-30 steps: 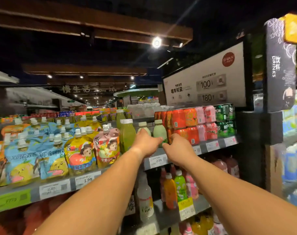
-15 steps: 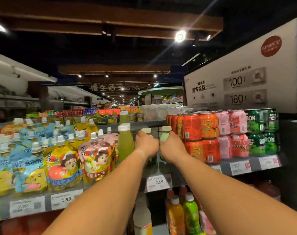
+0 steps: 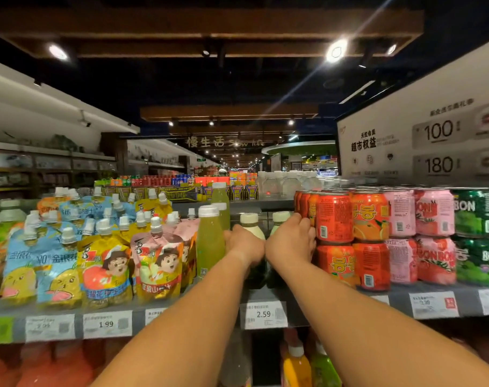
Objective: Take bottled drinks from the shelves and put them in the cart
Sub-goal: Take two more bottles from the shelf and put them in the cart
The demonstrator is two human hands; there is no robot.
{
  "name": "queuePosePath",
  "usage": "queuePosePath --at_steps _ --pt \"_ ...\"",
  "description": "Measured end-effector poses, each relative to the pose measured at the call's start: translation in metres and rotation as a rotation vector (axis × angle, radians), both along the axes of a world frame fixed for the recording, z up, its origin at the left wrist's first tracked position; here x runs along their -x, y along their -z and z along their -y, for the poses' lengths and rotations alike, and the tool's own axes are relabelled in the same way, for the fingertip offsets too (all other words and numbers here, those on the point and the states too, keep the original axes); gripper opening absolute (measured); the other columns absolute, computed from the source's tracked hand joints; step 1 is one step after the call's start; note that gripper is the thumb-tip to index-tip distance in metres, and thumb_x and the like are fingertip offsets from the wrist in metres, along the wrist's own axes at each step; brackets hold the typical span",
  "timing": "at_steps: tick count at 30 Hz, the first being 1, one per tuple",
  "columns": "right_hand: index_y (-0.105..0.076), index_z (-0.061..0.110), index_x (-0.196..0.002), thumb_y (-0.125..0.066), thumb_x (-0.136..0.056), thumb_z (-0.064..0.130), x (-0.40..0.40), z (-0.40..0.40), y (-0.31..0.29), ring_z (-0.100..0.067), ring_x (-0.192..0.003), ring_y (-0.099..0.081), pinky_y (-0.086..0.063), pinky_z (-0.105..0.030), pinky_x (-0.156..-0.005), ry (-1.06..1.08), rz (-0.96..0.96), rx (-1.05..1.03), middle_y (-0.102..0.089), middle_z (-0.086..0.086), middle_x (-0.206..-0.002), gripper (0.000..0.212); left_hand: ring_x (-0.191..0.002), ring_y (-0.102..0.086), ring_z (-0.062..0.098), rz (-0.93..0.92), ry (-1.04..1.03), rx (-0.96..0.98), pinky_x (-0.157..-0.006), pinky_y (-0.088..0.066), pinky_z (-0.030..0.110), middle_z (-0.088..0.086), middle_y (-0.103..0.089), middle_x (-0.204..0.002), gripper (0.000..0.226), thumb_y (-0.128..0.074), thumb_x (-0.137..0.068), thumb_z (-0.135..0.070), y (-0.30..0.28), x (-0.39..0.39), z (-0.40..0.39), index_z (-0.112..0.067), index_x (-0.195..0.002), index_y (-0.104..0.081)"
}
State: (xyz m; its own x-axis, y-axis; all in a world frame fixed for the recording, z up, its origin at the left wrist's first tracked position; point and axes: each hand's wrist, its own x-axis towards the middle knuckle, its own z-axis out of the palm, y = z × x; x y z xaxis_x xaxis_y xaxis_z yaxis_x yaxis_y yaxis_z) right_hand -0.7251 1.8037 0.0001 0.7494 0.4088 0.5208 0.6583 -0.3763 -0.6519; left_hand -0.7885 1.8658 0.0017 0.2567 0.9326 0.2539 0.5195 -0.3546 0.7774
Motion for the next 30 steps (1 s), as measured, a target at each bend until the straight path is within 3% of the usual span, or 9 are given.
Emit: queuePosePath --at_steps 3,6,11,17,21,30 --pt "-0.044 0.008 -0.133 -0.060 -0.087 0.018 0.002 0.000 -0.003 -0.036 -0.128 -0.037 -0.035 -0.045 -0.106 -0.051 -0.106 0.015 -0.035 -0.015 -0.139 0.050 -0.130 -0.046 0.033 0.007 -0.006 0.050 -0.089 -0.038 0.026 0.018 -0.042 -0.143 0.069 -0.069 -0.089 -0.027 -0.004 0.001 0.000 -0.001 -0.142 -0.033" --pt "-0.035 0.008 -0.137 -0.066 -0.084 0.018 -0.003 0.002 -0.004 -0.041 -0.127 -0.041 -0.039 -0.046 -0.103 -0.137 -0.205 0.042 -0.036 -0.019 -0.141 0.062 -0.129 -0.048 0.034 0.072 0.043 0.087 -0.105 -0.042 0.038 0.019 -0.044 -0.142 0.068 -0.070 -0.087 -0.017 -0.005 0.001 0.004 0.001 -0.139 -0.029" --pt "-0.036 0.003 -0.137 -0.073 -0.080 0.018 -0.008 0.012 -0.009 -0.038 -0.125 -0.049 -0.045 -0.044 -0.101 -0.178 -0.216 0.059 -0.047 -0.019 -0.138 0.069 -0.127 -0.049 0.036 0.136 0.072 0.077 -0.107 -0.043 0.046 0.022 -0.047 -0.139 0.063 -0.066 -0.085 -0.005 -0.006 0.000 0.013 0.003 -0.138 -0.033" --pt "-0.044 0.007 -0.134 -0.072 -0.082 0.024 -0.003 0.024 -0.037 -0.037 -0.118 -0.052 -0.047 -0.046 -0.097 -0.273 -0.172 -0.127 -0.047 -0.015 -0.134 0.062 -0.126 -0.049 0.036 0.289 0.117 0.004 -0.107 -0.041 0.046 0.020 -0.045 -0.139 0.065 -0.066 -0.087 -0.005 -0.040 0.007 0.025 -0.004 -0.141 -0.030" --pt "-0.043 0.013 -0.135 -0.073 -0.081 0.024 0.006 0.035 -0.079 -0.033 -0.120 -0.050 -0.046 -0.048 -0.099 -0.294 -0.127 -0.271 -0.045 -0.010 -0.136 0.063 -0.118 -0.054 0.039 0.466 0.204 -0.025 -0.101 -0.048 0.056 0.017 -0.048 -0.133 0.063 -0.064 -0.086 -0.002 -0.080 0.017 0.042 -0.014 -0.139 -0.032" --pt "-0.048 0.017 -0.129 -0.072 -0.083 0.024 0.042 0.076 -0.133 -0.028 -0.116 -0.053 -0.047 -0.045 -0.098 -0.425 -0.003 -0.471 -0.049 -0.006 -0.131 0.052 -0.111 -0.057 0.029 0.512 0.123 -0.312 -0.095 -0.053 0.050 0.010 -0.051 -0.129 0.060 -0.075 -0.083 -0.014 -0.144 0.066 0.083 -0.019 -0.131 -0.040"
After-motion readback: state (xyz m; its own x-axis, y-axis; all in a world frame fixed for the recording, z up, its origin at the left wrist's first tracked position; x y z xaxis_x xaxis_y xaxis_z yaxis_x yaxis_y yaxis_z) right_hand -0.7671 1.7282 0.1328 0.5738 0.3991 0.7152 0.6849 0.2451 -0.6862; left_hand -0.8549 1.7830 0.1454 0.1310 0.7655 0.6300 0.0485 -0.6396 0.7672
